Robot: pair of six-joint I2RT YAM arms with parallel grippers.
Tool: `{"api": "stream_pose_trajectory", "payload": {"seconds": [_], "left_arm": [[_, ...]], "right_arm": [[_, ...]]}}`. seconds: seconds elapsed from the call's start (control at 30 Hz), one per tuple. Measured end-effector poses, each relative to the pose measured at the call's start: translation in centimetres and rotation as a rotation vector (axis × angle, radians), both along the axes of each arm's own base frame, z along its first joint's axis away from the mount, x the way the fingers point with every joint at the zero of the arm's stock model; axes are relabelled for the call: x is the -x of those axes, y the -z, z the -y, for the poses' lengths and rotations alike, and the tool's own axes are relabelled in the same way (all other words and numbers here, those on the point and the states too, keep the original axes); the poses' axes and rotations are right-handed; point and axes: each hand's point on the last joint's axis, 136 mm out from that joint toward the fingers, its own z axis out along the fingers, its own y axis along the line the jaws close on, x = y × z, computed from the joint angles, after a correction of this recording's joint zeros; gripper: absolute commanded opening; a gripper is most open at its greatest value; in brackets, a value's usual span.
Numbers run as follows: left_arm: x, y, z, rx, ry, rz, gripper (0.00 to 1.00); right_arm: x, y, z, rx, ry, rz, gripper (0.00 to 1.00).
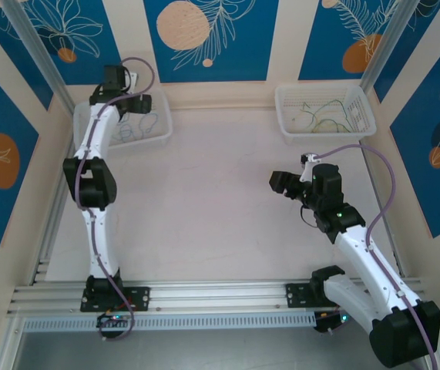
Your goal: Untangle the cables
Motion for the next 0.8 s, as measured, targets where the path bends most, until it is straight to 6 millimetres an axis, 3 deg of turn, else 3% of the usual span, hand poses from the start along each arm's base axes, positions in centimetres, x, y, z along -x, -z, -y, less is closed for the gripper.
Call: {"api": "stream_pose_trajectory", "payload": {"seconds": [0.07, 0.13, 0.17, 0.2, 0.23, 0.27, 0.37, 0.4, 0.43, 0.47, 0.5, 0.53, 0.57, 0.7, 0.73, 0.77, 0.8], "left_arm": [[-0.7, -1.1, -0.9, 0.076, -0.001, 0.004, 0.88], [-0.6, -0.5, -2.2, 0.096, -0.018, -0.022, 0.82], [0.0, 0.4, -2.8, 0.104, -0.032, -0.060, 0.63], [0.4, 1.6, -3.3, 0.102, -0.038, -0.095, 0.27], [0.9, 2.9, -3.8, 0.109, -0.050, -0.137, 0.05], [1.4, 4.3, -4.0, 0.113, -0.057, -0.176, 0.01], [2.9, 8.5, -3.2, 0.150, -0.035, -0.287, 0.02], [3.2, 9.3, -2.7, 0.164, -0.022, -0.309, 0.16], [3.6, 9.9, -2.1, 0.188, -0.007, -0.328, 0.43], [3.8, 10.2, -1.4, 0.204, 0.017, -0.335, 0.51], [3.8, 10.1, -0.9, 0.215, 0.033, -0.334, 0.51], [3.8, 9.6, -0.4, 0.229, 0.048, -0.323, 0.70], [3.6, 8.9, 0.0, 0.234, 0.064, -0.304, 0.83], [2.9, 4.5, 1.2, 0.226, 0.113, -0.204, 0.52], [2.7, 3.3, 1.5, 0.215, 0.127, -0.174, 0.16], [2.6, 2.3, 1.6, 0.203, 0.133, -0.151, 0.04], [2.5, 1.7, 1.8, 0.193, 0.137, -0.138, 0.04]], "right_arm": [[-0.1, -0.1, 0.0, -0.002, 0.000, 0.004, 0.74], [-0.1, -0.2, -0.1, -0.003, 0.000, 0.009, 0.74], [-0.2, -0.2, -0.1, -0.003, -0.001, 0.009, 0.74], [-0.3, -0.1, -0.1, -0.003, -0.001, 0.007, 0.74], [-0.4, 0.0, -0.1, -0.001, -0.001, 0.002, 0.74], [-0.4, 0.1, -0.1, -0.001, -0.001, -0.002, 0.74], [-0.6, 0.3, -0.2, -0.001, -0.004, -0.007, 0.74], [-0.6, 0.3, -0.3, -0.003, -0.008, -0.008, 0.74], [-0.7, 0.4, -0.4, -0.003, -0.009, -0.010, 0.74], [-0.8, 0.5, -0.6, -0.006, -0.014, -0.015, 0.74], [-0.8, 0.7, -0.8, -0.005, -0.018, -0.019, 0.74], [-0.8, 0.8, -1.0, -0.006, -0.025, -0.025, 0.74], [-0.8, 1.0, -1.3, -0.007, -0.033, -0.031, 0.74], [-0.6, 1.1, -2.0, -0.009, -0.054, -0.034, 0.74], [-0.6, 1.1, -2.0, -0.010, -0.055, -0.032, 0.74], [-0.6, 1.0, -2.0, -0.010, -0.055, -0.032, 0.74], [-0.6, 1.0, -2.0, -0.009, -0.055, -0.032, 0.74]]}}
